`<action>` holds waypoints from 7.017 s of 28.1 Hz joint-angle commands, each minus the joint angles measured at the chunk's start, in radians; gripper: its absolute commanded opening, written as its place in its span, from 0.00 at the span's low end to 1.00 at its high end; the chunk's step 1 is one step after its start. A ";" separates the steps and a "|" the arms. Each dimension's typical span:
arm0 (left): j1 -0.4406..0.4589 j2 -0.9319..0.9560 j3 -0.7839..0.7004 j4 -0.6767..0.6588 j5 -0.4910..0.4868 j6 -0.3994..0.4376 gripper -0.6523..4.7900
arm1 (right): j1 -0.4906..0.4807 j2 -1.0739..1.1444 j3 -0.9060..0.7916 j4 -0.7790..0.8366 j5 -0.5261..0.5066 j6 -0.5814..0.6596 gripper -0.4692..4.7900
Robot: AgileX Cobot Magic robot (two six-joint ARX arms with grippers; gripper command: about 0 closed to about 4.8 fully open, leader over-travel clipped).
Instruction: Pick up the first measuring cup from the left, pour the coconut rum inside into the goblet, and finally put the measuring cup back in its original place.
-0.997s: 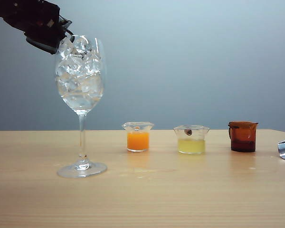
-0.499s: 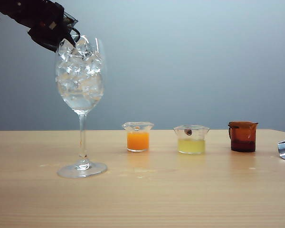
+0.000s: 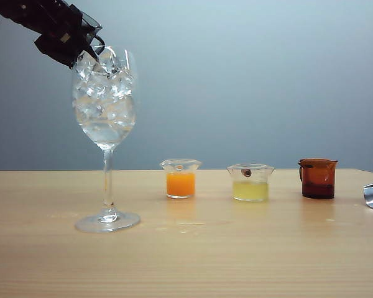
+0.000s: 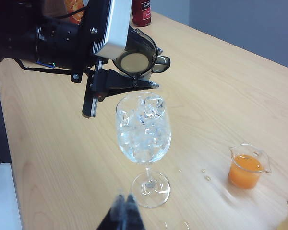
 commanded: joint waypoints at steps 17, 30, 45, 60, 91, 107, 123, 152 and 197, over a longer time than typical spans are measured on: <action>-0.002 -0.003 0.003 0.039 0.000 0.148 0.21 | 0.000 -0.003 0.004 0.017 -0.002 -0.003 0.08; -0.066 0.046 0.004 0.116 -0.137 0.246 0.21 | 0.000 -0.003 0.004 0.017 -0.003 -0.003 0.08; -0.069 0.045 0.004 0.119 -0.100 0.330 0.21 | 0.000 -0.003 0.004 0.017 -0.003 -0.003 0.08; -0.069 0.036 0.004 0.088 -0.082 0.356 0.21 | 0.000 -0.003 0.004 0.017 -0.003 -0.021 0.08; -0.113 0.031 0.004 0.064 -0.089 0.526 0.16 | 0.000 -0.003 0.004 0.017 -0.003 -0.022 0.08; -0.113 0.030 0.004 0.064 -0.116 0.578 0.17 | 0.000 -0.003 0.004 0.017 -0.003 -0.022 0.08; -0.113 0.010 0.004 0.063 -0.131 0.653 0.16 | 0.000 -0.003 0.004 0.017 -0.003 -0.022 0.08; -0.157 0.008 0.004 0.080 -0.181 0.809 0.16 | 0.000 -0.003 0.004 0.015 -0.003 -0.047 0.08; -0.163 0.006 0.004 0.115 -0.183 0.995 0.15 | 0.000 -0.003 0.004 -0.006 -0.003 -0.048 0.08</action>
